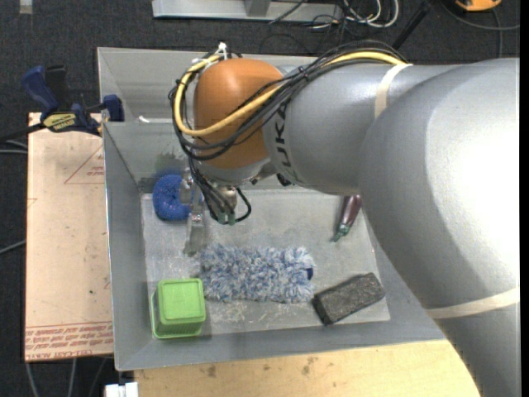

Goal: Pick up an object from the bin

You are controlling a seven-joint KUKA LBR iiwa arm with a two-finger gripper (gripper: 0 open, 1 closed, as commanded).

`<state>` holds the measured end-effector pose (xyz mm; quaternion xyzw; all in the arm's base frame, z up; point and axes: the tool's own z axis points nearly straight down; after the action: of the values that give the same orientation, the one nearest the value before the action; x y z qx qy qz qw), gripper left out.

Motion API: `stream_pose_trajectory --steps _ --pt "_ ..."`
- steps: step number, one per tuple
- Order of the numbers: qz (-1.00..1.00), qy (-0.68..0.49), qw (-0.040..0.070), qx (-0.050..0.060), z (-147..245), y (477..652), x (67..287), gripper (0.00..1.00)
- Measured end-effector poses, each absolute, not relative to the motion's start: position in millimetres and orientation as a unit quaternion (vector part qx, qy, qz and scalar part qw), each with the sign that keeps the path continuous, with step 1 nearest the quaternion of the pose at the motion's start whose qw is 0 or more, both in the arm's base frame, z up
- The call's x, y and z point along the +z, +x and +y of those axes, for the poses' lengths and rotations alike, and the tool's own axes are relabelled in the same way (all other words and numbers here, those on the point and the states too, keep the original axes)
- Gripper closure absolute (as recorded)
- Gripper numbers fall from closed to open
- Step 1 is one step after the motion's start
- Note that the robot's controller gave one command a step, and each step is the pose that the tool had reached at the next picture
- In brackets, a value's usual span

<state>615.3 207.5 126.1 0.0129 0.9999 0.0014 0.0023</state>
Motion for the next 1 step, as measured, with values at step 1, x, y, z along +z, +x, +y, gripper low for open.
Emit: stream_pose_trajectory --steps 1 --pt "1.000 0.000 0.001 0.001 195.4 610.0 78.3 0.00"
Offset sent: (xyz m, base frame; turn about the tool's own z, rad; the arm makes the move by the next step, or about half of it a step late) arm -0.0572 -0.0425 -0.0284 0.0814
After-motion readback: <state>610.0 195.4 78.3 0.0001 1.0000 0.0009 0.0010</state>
